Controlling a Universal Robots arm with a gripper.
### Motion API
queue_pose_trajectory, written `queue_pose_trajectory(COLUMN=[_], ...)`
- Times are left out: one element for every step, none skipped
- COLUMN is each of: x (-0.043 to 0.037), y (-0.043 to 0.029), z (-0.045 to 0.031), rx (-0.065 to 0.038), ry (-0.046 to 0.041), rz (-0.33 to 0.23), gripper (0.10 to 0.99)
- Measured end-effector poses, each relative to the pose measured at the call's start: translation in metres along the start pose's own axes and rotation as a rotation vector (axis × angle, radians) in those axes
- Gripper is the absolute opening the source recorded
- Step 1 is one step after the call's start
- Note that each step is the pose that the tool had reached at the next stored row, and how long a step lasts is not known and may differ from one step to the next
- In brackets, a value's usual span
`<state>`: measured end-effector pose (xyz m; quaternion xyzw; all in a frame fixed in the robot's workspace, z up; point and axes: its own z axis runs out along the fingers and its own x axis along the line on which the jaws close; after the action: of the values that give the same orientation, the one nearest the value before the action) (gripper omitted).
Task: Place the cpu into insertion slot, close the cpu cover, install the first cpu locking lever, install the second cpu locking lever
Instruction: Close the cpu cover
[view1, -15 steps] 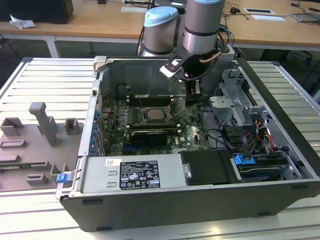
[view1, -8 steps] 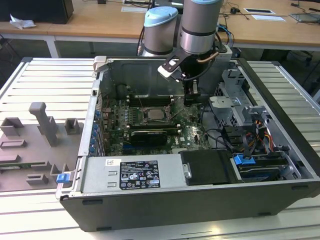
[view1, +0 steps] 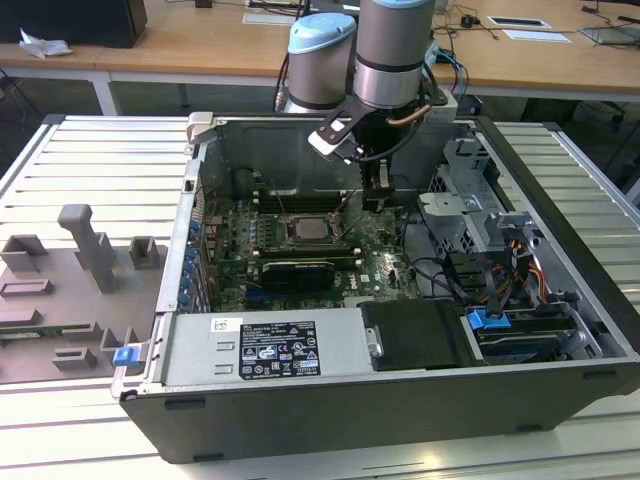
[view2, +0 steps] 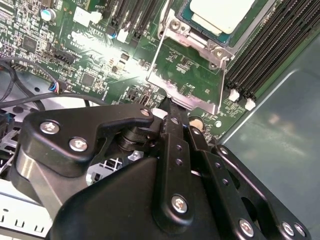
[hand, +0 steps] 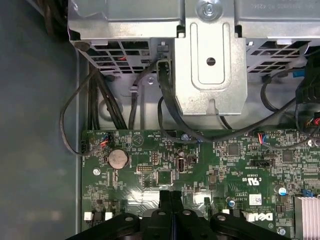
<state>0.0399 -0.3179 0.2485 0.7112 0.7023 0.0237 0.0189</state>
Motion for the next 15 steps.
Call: queue_pose_trajectory(x=[0.0000, 0.0000, 0.0000, 0.0000, 0.0000, 0.0000, 0.0000, 0.0000, 0.0000, 0.0000, 0.0000, 0.0000, 0.0000, -0.0001, -0.0002], y=[-0.0004, -0.0007, -0.0009, -0.0009, -0.0010, -0.0012, -0.0013, -0.0014, -0.0019, -0.0022, -0.0029, -0.0039, -0.0050, -0.0083, -0.0152], z=[0.0000, -0.0001, -0.0001, -0.0001, -0.0001, -0.0001, -0.0001, -0.0001, -0.0001, -0.0001, -0.0002, -0.0002, -0.0003, -0.0004, -0.0004], rx=[0.000, 0.000, 0.000, 0.000, 0.000, 0.000, 0.000, 0.000, 0.000, 0.000, 0.000, 0.000, 0.000, 0.000, 0.000], ry=[0.0000, 0.0000, 0.0000, 0.0000, 0.0000, 0.0000, 0.0000, 0.0000, 0.0000, 0.0000, 0.0000, 0.0000, 0.0000, 0.0000, 0.0001], rz=[0.000, 0.000, 0.000, 0.000, 0.000, 0.000, 0.000, 0.000, 0.000, 0.000, 0.000, 0.000, 0.000, 0.000, 0.000], gripper=[0.106, 0.106, 0.106, 0.106, 0.106, 0.106, 0.106, 0.106, 0.106, 0.106, 0.106, 0.106, 0.106, 0.106, 0.106])
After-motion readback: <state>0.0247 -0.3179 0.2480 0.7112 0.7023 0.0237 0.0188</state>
